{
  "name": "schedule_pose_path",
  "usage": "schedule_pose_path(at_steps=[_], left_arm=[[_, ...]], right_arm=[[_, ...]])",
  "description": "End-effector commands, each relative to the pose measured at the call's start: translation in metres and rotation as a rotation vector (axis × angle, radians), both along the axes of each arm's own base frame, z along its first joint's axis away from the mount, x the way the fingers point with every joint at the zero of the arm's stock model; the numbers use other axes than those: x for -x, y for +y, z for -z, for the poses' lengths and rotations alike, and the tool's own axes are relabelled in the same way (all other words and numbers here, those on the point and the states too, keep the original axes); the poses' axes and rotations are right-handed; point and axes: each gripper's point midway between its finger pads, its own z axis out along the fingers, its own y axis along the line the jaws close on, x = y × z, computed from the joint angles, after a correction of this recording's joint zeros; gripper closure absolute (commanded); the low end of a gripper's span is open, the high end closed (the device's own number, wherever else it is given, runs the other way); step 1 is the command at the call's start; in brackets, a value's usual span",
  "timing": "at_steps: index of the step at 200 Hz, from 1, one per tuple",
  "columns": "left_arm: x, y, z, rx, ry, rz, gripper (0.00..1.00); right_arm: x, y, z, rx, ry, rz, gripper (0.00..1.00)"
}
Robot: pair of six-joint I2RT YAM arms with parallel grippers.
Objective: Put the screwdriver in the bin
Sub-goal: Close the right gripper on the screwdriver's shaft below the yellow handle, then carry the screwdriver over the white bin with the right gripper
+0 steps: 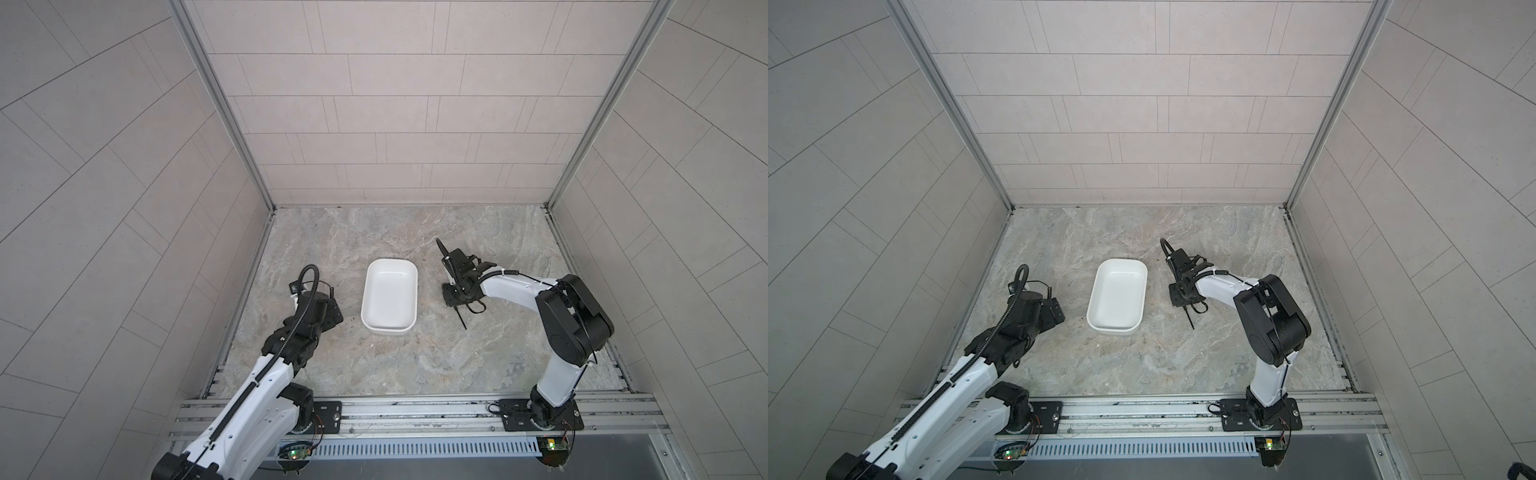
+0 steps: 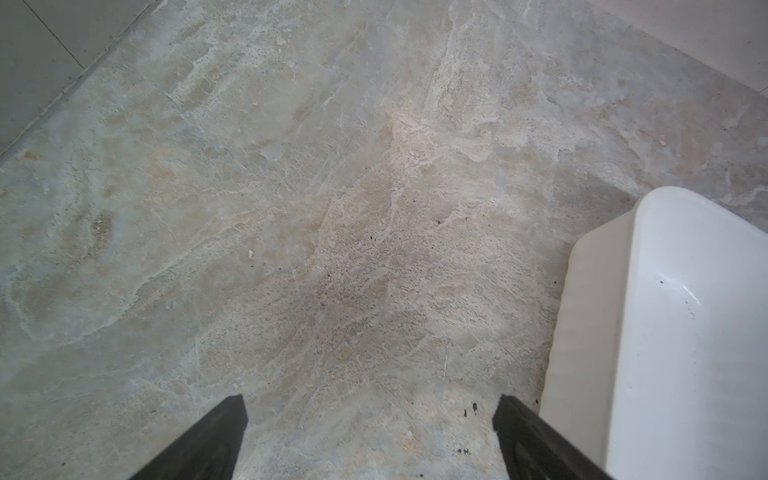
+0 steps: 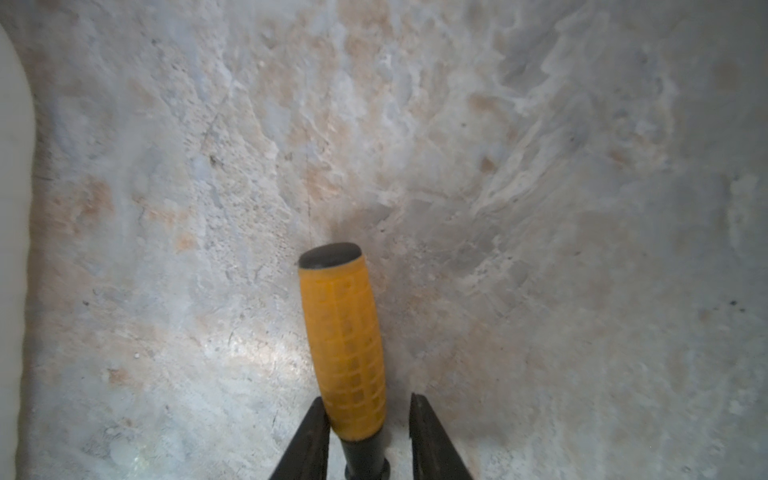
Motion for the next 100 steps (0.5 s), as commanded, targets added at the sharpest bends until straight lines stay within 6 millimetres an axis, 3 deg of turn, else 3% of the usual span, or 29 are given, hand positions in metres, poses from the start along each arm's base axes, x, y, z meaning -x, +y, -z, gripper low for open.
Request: schedule_pose_path(at_steps=[1, 28, 54, 79, 100], left_arm=[[-0.002, 0.000, -0.002, 0.005, -0.008, -0.007, 0.00], [-0.001, 0.001, -0.002, 0.002, -0.006, -0.008, 0.00], [-0.001, 0.001, -0.001, 0.002, -0.005, -0.009, 0.00], [-0.001, 0.001, -0.001, 0.004, -0.006, -0.007, 0.00], [-0.002, 0.000, -0.002, 0.005, -0.009, -0.008, 0.00]], right_arm=[[0.005, -0.010, 0.009, 0.050, 0.019, 0.020, 0.71], [0.006, -0.012, 0.011, 0.052, 0.023, 0.034, 0.86], [0.010, -0.013, 0.000, 0.043, 0.006, 0.064, 0.99], [0.013, -0.008, -0.034, -0.009, -0.055, 0.096, 1.00], [0.017, 0.019, -0.075, -0.099, -0.136, 0.077, 1.00]])
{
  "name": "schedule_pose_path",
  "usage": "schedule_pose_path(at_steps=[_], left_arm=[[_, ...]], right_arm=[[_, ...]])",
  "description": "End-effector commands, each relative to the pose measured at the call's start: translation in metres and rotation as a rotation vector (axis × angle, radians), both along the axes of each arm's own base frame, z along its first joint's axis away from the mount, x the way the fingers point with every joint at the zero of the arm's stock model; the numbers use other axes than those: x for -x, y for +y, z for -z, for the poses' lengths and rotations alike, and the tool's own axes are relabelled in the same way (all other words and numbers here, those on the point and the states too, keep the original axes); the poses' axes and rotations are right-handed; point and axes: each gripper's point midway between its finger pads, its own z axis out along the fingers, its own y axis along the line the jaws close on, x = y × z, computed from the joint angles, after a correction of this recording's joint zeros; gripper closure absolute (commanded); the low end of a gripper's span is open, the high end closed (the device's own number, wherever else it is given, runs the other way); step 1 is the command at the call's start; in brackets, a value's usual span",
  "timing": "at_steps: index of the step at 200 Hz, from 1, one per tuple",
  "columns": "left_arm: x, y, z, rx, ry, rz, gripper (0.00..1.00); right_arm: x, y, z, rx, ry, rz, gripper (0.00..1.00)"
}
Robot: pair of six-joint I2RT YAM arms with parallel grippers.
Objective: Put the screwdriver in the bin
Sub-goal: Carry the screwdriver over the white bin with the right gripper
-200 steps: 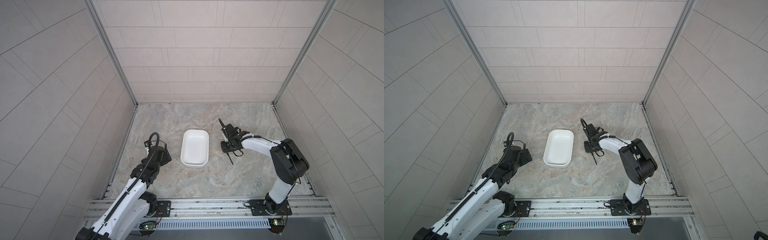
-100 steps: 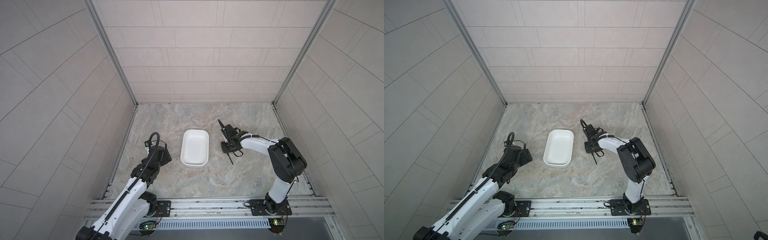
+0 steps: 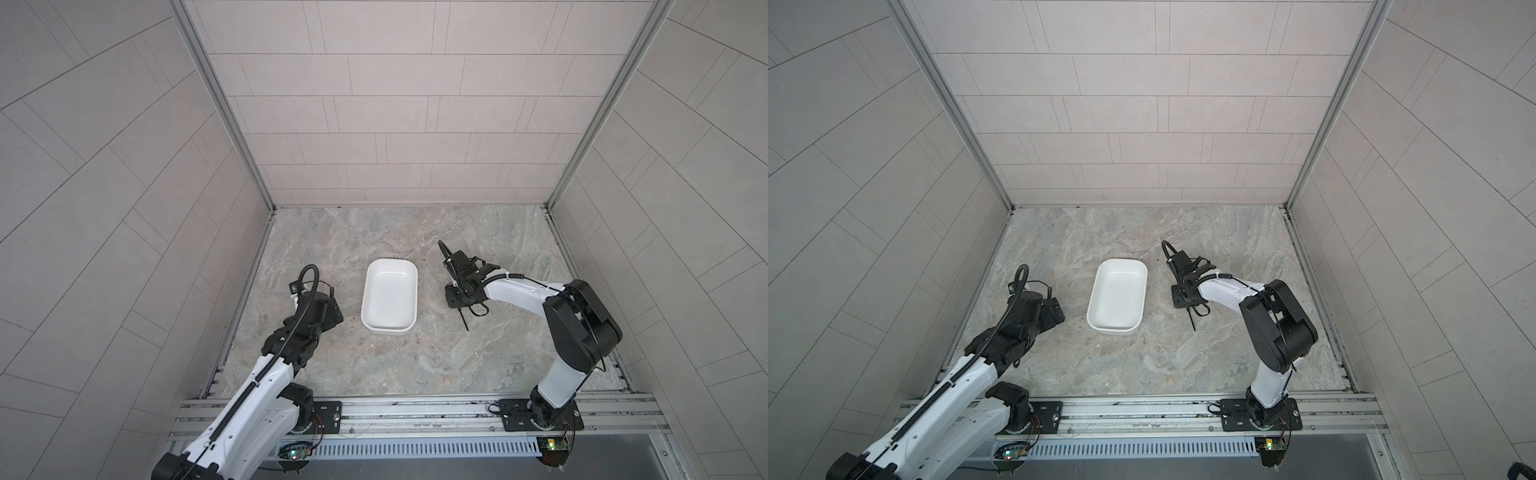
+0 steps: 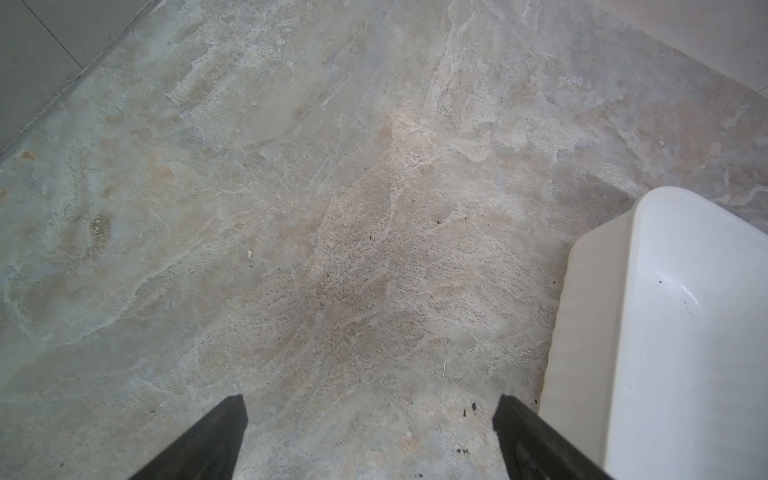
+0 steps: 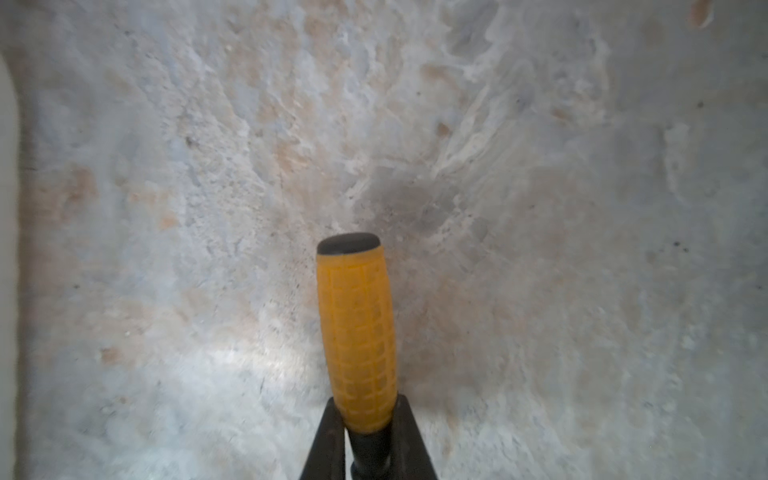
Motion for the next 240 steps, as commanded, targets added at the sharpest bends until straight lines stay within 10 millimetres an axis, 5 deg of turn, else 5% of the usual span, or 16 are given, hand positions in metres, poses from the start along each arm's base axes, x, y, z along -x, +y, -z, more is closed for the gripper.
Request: schedule_pose_path(at_steps=[1, 39, 71, 126, 143, 158, 171, 203, 240], left_arm=[[-0.002, 0.001, -0.002, 0.004, -0.009, -0.008, 0.00], [-0.002, 0.001, -0.002, 0.003, -0.010, -0.009, 0.00], [-0.001, 0.003, -0.002, -0.002, -0.008, -0.018, 0.00], [-0.007, 0.005, -0.010, -0.003, -0.015, -0.053, 0.00], [-0.013, 0.004, -0.023, 0.014, -0.045, -0.068, 0.00], [-0.021, 0.006, -0.040, 0.007, -0.078, -0.082, 0.00], [-0.027, 0.012, -0.056, -0.039, -0.099, -0.105, 0.00], [-0.047, 0.034, -0.090, -0.252, -0.195, -0.132, 0.00], [-0.076, 0.037, -0.107, -0.432, -0.390, -0.096, 0.00]], right_arm=[[0.004, 0.024, -0.055, -0.092, -0.112, 0.011, 1.00], [0.016, 0.106, -0.114, -0.235, -0.228, -0.114, 1.00], [0.022, 0.173, -0.108, -0.250, -0.206, -0.225, 1.00], [0.006, 0.209, -0.074, -0.216, -0.139, -0.276, 0.97], [0.006, 0.212, -0.076, -0.208, -0.135, -0.303, 0.82], [0.008, 0.208, -0.085, -0.202, -0.138, -0.319, 0.56], [0.011, 0.198, -0.097, -0.192, -0.149, -0.322, 0.47], [0.013, 0.146, -0.136, -0.166, -0.241, -0.282, 0.44], [0.012, 0.039, -0.159, -0.035, -0.396, -0.136, 0.39]])
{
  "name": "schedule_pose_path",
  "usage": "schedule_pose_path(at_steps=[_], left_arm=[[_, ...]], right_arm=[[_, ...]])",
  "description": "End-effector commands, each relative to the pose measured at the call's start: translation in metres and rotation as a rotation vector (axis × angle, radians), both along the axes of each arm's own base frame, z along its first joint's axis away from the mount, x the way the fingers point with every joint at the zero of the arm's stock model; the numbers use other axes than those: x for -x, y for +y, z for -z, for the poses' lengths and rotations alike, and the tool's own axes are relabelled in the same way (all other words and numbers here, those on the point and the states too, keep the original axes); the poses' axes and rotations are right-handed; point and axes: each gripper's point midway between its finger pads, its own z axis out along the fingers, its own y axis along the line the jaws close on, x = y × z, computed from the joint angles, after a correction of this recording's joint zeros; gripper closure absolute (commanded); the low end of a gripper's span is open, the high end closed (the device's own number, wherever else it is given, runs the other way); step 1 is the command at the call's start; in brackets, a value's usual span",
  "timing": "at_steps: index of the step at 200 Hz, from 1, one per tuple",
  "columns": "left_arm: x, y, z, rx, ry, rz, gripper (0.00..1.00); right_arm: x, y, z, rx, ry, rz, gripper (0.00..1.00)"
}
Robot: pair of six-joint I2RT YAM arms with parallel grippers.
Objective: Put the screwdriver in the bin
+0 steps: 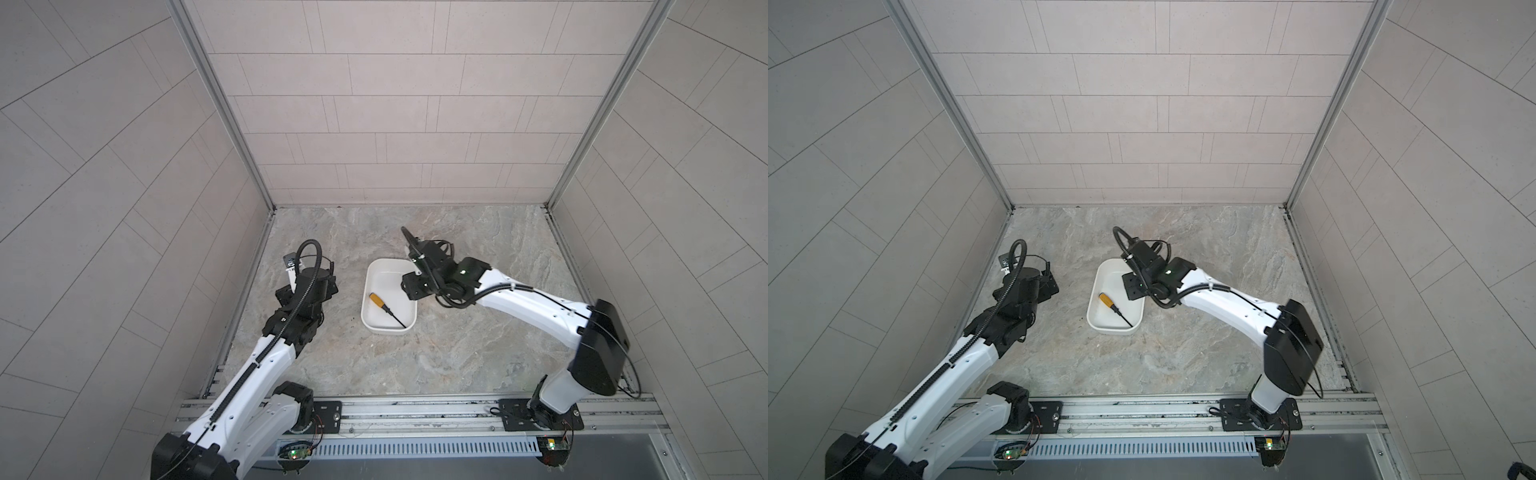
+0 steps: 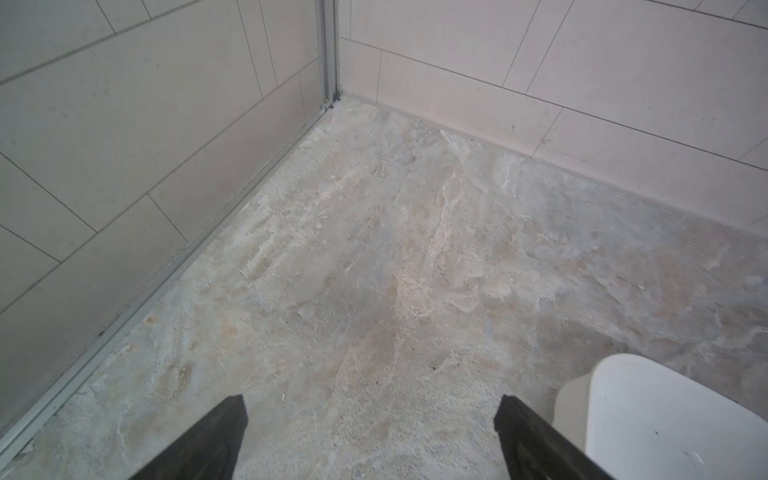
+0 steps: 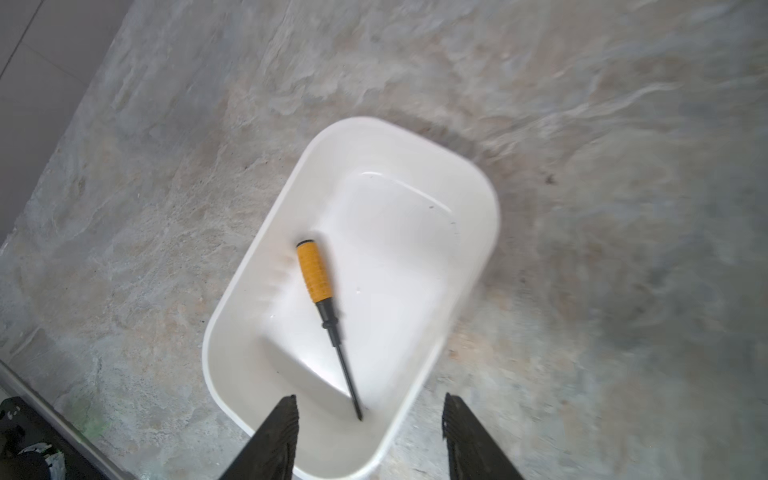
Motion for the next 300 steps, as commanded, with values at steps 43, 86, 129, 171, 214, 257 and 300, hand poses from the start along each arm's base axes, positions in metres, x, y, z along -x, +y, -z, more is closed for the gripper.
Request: schedule_pose_path(at_steps=[43, 86, 129, 171, 214, 257, 300], left_arm=[[-0.048, 0.004, 0.013, -0.285, -0.141, 0.091, 0.00], [-0.068, 0.011, 0.048, -0.278, -0.077, 0.116, 0.00], [-0.077, 0.029, 0.073, -0.220, -0.082, 0.099, 0.00], [-0.077, 0.030, 0.091, -0.191, -0.158, 0.126, 0.00], [-0.086, 0.023, 0.096, -0.185, -0.100, 0.176, 0.00], [-0.090, 0.023, 0.100, -0.188, -0.059, 0.176, 0.00], [-0.091, 0.023, 0.099, -0.188, -0.063, 0.175, 0.00]], right_arm=[[0.010, -0.232, -0.011, 0.442, -0.389, 0.538, 0.17], [0.013, -0.279, -0.004, 0.375, -0.460, 0.665, 0.11], [0.002, -0.289, 0.031, 0.518, -0.488, 0.656, 0.11], [-0.013, -0.299, 0.049, 0.558, -0.512, 0.673, 0.11], [-0.031, -0.310, 0.065, 0.532, -0.497, 0.687, 0.11], [-0.041, -0.317, 0.086, 0.490, -0.507, 0.686, 0.12], [-0.049, -0.315, 0.085, 0.386, -0.532, 0.675, 0.12]])
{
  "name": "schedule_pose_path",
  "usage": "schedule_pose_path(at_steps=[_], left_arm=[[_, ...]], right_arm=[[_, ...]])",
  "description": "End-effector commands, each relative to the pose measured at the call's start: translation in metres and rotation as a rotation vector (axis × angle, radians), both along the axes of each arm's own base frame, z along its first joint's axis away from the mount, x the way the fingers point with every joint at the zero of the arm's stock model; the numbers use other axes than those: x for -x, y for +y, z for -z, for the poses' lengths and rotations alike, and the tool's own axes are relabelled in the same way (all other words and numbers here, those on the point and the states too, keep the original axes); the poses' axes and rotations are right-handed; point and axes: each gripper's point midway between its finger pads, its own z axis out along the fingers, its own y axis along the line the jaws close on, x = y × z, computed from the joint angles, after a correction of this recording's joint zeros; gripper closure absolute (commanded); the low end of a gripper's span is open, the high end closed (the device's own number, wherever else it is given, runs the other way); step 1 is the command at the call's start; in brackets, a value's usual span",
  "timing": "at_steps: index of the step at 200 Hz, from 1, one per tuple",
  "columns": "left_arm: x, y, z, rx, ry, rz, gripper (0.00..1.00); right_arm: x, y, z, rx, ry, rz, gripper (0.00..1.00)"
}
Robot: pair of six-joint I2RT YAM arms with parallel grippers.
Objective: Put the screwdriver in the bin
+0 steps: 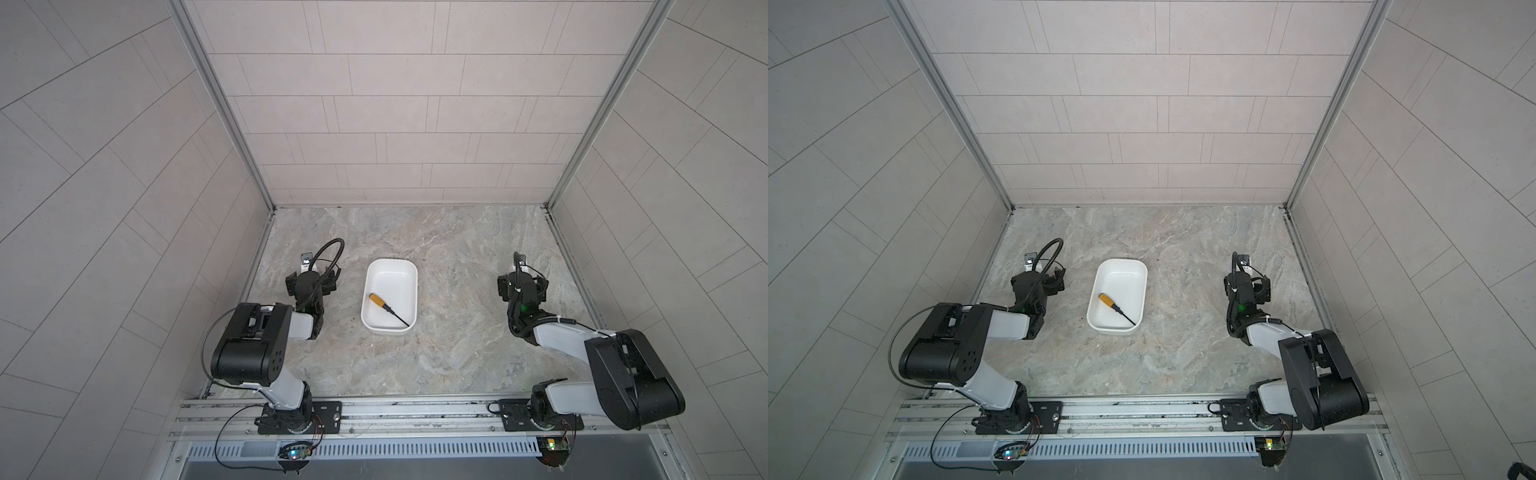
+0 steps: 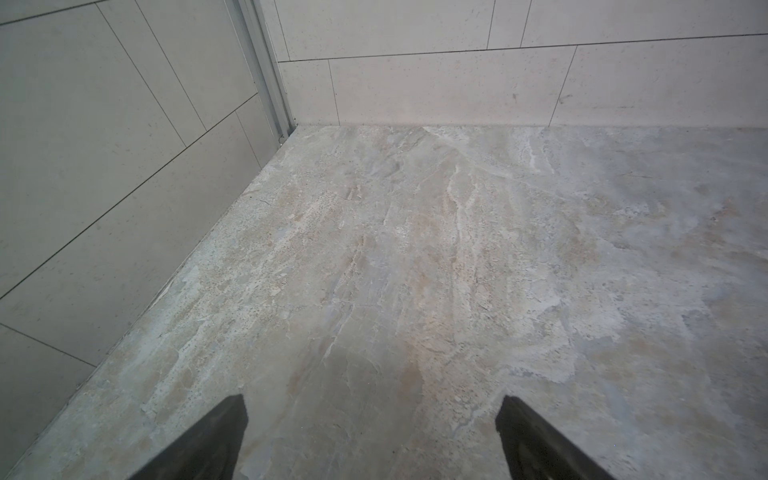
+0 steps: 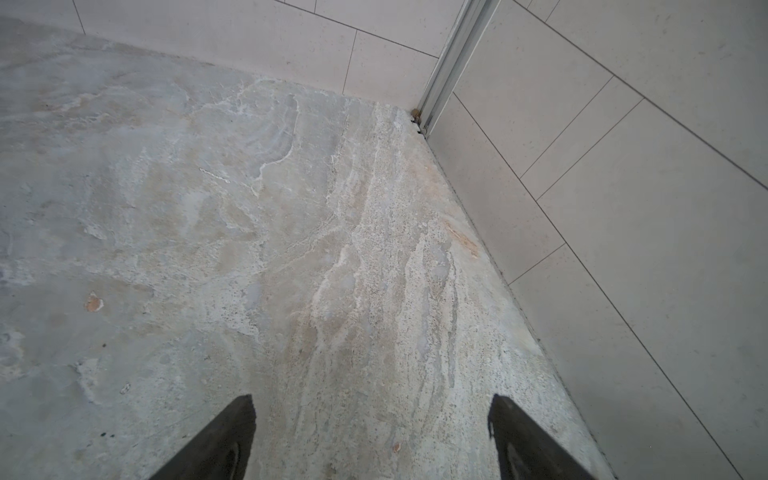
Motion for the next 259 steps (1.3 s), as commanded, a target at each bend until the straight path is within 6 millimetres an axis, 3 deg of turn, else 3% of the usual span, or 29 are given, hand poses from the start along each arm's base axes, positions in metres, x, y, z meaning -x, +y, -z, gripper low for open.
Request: schedule_pose_path(at_steps=[1, 82, 90, 150, 193, 207, 233, 242, 259], left_arm=[[-0.003, -0.001, -0.005, -0.002, -0.015, 0.007, 0.00], [-0.003, -0.001, -0.006, -0.002, -0.016, 0.008, 0.00], [-0.003, -0.002, -0.006, -0.001, -0.015, 0.009, 0.00], [-0.003, -0.001, -0.006, -0.002, -0.016, 0.007, 0.00], [-0.003, -0.001, -0.006, -0.001, -0.016, 0.008, 0.00], [-0.003, -0.001, -0.005, -0.002, -0.015, 0.008, 0.00], [-0.003, -0.001, -0.005, -0.001, -0.015, 0.008, 0.00], [-0.004, -0.001, -0.006, -0.002, -0.017, 0.008, 0.00], [-0.003, -0.001, -0.006, -0.002, -0.016, 0.007, 0.00]], right_arm=[[-0.009, 0.004, -0.010, -0.063, -0.082, -0.039, 0.12], [-0.015, -0.017, -0.009, -0.166, -0.146, -0.031, 0.12], [-0.016, -0.017, -0.010, -0.173, -0.157, -0.038, 0.01], [-0.002, -0.024, -0.014, -0.159, -0.184, -0.010, 0.01], [-0.008, -0.020, -0.006, -0.157, -0.106, -0.032, 0.01], [-0.015, -0.009, -0.011, -0.197, -0.153, -0.092, 0.01], [-0.019, 0.011, 0.012, -0.185, -0.183, -0.227, 0.01], [-0.020, 0.017, 0.006, -0.170, -0.266, -0.267, 0.01], [-0.016, 0.012, 0.005, -0.166, -0.259, -0.234, 0.01]])
